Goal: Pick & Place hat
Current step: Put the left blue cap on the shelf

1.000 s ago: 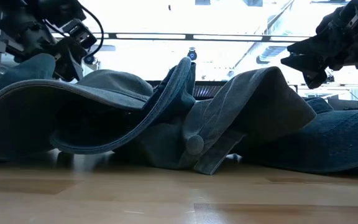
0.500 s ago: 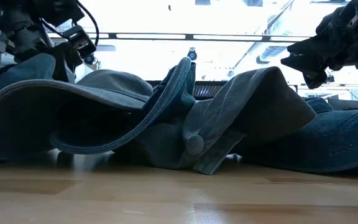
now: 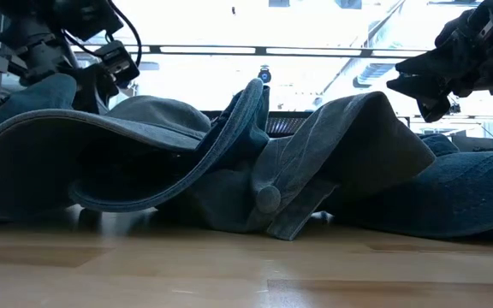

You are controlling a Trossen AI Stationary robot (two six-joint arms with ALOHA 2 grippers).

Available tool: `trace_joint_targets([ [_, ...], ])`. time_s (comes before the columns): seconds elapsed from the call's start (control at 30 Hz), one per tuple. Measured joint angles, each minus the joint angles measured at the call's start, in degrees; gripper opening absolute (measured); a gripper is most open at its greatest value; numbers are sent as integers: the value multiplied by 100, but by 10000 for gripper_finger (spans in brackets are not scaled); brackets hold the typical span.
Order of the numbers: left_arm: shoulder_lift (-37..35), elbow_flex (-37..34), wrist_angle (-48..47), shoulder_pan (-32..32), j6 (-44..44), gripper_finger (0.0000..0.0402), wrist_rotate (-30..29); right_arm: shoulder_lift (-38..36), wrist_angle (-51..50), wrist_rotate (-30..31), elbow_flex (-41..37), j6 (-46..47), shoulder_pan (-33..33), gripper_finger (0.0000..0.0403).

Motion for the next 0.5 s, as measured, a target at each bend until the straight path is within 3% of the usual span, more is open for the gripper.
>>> trace_joint_targets([
  [0.5, -38, 82, -152, 2, 203, 35, 201, 0, -4, 0, 0, 0, 0, 167],
])
